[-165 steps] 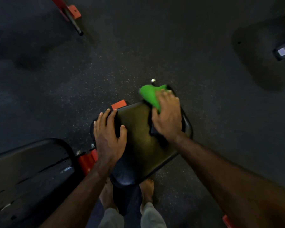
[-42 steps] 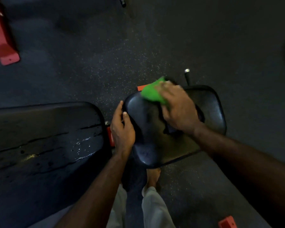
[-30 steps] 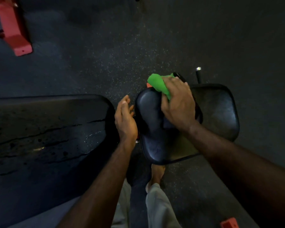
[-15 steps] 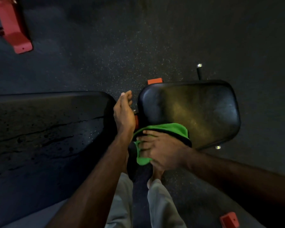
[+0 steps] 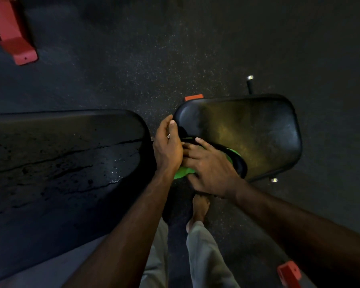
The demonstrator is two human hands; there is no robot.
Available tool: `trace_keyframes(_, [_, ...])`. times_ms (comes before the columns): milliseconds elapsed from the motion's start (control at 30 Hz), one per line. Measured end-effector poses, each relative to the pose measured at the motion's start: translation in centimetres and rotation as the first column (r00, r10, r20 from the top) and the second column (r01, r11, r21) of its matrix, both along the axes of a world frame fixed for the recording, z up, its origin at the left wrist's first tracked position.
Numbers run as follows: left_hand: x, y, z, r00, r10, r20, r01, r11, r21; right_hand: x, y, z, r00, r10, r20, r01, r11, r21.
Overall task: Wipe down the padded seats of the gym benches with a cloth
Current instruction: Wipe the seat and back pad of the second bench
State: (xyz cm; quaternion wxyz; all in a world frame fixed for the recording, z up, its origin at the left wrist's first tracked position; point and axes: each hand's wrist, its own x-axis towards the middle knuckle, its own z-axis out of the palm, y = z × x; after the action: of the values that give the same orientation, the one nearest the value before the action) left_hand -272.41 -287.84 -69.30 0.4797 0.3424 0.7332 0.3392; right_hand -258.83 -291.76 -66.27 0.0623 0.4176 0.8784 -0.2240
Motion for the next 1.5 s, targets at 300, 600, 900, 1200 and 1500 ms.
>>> trace_keyframes(300, [-0.1, -1.1, -0.2, 0.999, 0.051, -0.010, -0.051, 0.999, -0.004, 2.7, -3.7, -0.9, 0.962, 0.270, 0.032, -0.272, 0.960, 0.067])
trace_keyframes(600, [0.8, -1.7, -0.1, 0.995, 0.042, -0.088, -0.044, 0.999, -0.020, 4.6, -7.4, -1.5, 0.997, -0.042, -0.057, 0.047, 0.994, 0.097])
trace_keyframes(900, [2.1, -2.1, -0.1, 0.979, -0.024, -0.203, 0.056, 0.987, 0.152, 4.5, -7.0, -1.4, 0.863, -0.501, -0.065, 0.504, 0.846, 0.174])
trace_keyframes(1200, [3.8, -2.2, 0.3, 0.949, -0.122, -0.290, 0.175, 0.970, 0.166, 6.8, -3.5, -1.6, 0.895, -0.437, -0.093, 0.446, 0.876, 0.183])
trace_keyframes(1500, [4.4, -2.0, 0.1, 0.932, -0.138, -0.336, 0.213, 0.957, 0.198, 7.0, 0.7, -1.7, 0.858, -0.483, -0.178, 0.510, 0.842, 0.174])
